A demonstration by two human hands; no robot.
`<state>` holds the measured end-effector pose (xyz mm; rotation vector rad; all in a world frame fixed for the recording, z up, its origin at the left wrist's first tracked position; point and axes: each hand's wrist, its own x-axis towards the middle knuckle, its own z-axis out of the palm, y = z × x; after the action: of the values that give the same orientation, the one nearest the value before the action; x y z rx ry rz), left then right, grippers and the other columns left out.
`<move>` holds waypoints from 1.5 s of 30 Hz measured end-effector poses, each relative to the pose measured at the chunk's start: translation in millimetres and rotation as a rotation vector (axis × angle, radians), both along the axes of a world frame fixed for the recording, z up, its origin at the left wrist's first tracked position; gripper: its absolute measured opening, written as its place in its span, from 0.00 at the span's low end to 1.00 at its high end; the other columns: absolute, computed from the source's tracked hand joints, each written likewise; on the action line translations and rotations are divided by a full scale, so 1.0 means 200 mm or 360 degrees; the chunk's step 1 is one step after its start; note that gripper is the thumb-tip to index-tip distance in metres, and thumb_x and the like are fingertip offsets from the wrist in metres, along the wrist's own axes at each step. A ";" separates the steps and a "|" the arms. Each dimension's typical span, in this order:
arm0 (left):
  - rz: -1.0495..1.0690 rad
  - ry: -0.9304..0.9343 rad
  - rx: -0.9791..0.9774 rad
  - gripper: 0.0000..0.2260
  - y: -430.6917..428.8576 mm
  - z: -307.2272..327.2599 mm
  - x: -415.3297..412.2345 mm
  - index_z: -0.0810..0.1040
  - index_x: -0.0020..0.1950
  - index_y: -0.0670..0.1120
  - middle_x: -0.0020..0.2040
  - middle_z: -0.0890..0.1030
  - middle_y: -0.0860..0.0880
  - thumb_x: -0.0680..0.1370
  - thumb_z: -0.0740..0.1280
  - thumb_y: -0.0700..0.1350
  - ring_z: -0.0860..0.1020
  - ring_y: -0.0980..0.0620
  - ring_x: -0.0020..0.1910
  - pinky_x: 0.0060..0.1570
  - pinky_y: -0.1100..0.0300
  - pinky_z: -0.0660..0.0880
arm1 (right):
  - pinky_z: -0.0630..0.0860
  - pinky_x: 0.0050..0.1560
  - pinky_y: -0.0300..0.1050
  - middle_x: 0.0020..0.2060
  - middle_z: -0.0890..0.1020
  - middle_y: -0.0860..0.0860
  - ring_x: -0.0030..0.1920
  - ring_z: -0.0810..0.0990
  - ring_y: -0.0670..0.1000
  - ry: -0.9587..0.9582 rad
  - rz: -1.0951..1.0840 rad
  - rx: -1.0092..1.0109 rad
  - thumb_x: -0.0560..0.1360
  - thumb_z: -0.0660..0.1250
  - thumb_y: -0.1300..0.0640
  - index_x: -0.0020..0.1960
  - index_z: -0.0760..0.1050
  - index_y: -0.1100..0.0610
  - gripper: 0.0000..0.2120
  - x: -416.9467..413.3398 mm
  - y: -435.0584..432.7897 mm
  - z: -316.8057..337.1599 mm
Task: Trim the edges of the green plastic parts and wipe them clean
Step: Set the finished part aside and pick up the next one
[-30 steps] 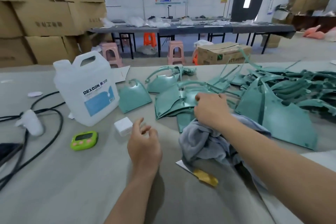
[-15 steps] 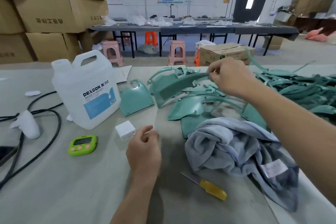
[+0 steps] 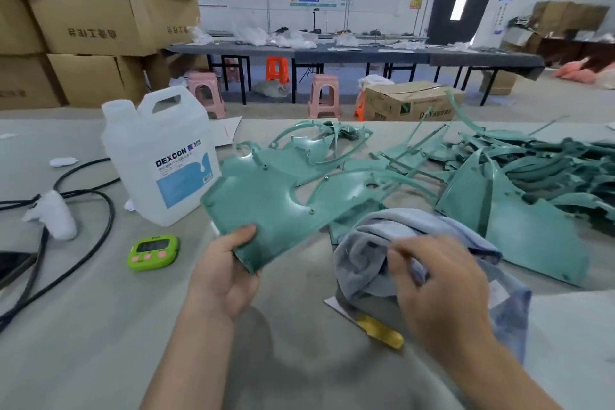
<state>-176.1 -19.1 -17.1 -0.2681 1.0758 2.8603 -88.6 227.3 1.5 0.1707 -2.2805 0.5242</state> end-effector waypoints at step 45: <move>0.0087 0.0650 -0.1010 0.17 0.14 -0.05 0.06 0.88 0.49 0.52 0.51 0.87 0.48 0.73 0.70 0.30 0.85 0.53 0.50 0.48 0.64 0.79 | 0.65 0.22 0.41 0.39 0.86 0.62 0.22 0.75 0.54 -0.0850 0.0477 -0.1904 0.84 0.57 0.60 0.43 0.74 0.57 0.12 -0.28 0.13 -0.06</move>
<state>-164.0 8.6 -27.6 0.2791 2.0619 2.5828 -144.2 253.7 -11.3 -0.2638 -2.0030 2.1650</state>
